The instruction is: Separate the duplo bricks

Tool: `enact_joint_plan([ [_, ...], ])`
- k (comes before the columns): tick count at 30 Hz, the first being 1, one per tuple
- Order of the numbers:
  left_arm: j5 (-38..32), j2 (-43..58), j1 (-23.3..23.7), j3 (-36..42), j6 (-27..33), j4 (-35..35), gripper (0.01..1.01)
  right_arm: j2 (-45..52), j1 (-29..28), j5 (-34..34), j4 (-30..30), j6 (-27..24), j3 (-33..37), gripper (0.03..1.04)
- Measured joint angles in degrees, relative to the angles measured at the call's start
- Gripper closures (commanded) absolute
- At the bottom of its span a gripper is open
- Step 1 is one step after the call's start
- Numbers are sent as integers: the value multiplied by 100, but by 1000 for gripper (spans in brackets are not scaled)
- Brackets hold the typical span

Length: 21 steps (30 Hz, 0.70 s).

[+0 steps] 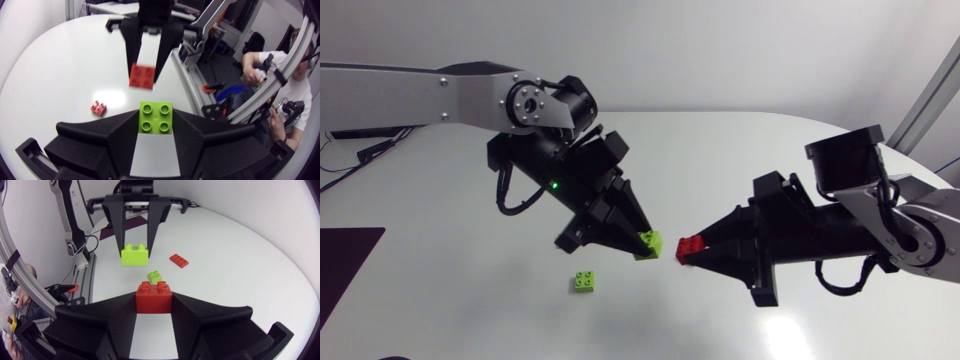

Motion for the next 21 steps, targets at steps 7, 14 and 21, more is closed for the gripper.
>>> enact_joint_plan([
  [7,-1886,-470,83,-1755,4,1325,690,-66,-216,4,11,-68,0,774],
  [14,-2750,-446,162,-2763,15,2352,690,-15,-354,46,142,-79,-7,774],
  [21,-2914,-439,122,-2905,7,2632,690,-4,-363,262,334,-76,-168,774],
])
